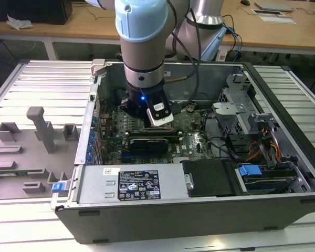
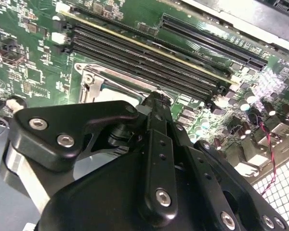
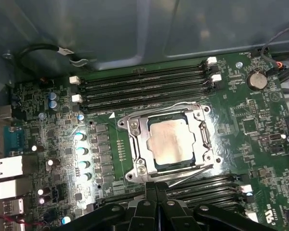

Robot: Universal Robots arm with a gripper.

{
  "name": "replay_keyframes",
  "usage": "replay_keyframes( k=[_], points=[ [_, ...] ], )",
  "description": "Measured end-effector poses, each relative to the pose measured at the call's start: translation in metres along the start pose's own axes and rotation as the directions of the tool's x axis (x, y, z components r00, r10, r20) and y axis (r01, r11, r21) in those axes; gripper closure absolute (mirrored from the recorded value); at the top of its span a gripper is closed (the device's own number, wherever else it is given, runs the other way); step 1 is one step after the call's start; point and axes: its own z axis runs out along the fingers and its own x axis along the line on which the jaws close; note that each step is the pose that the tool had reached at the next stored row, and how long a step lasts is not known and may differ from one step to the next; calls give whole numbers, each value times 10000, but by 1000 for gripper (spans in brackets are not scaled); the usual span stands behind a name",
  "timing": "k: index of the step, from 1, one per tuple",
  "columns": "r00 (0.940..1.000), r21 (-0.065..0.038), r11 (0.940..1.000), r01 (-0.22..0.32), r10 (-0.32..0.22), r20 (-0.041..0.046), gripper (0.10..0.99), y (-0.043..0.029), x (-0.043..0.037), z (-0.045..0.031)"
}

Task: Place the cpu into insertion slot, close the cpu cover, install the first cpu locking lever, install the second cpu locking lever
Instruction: 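Install the second cpu locking lever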

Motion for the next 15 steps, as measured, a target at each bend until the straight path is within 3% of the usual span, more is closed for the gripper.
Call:
replay_keyframes(
  k=[6, 7, 10, 15],
  points=[
    [10000, -170, 9999, -14, 14, -26, 980, -88, 9, 48],
    [10000, -236, 9997, -20, 19, -37, 980, -91, 10, 55],
    [9999, -614, 9981, -45, 39, -100, 980, -100, 29, 72],
    [9999, -750, 9972, -49, 40, -124, 980, -128, 37, 148]
  ],
)
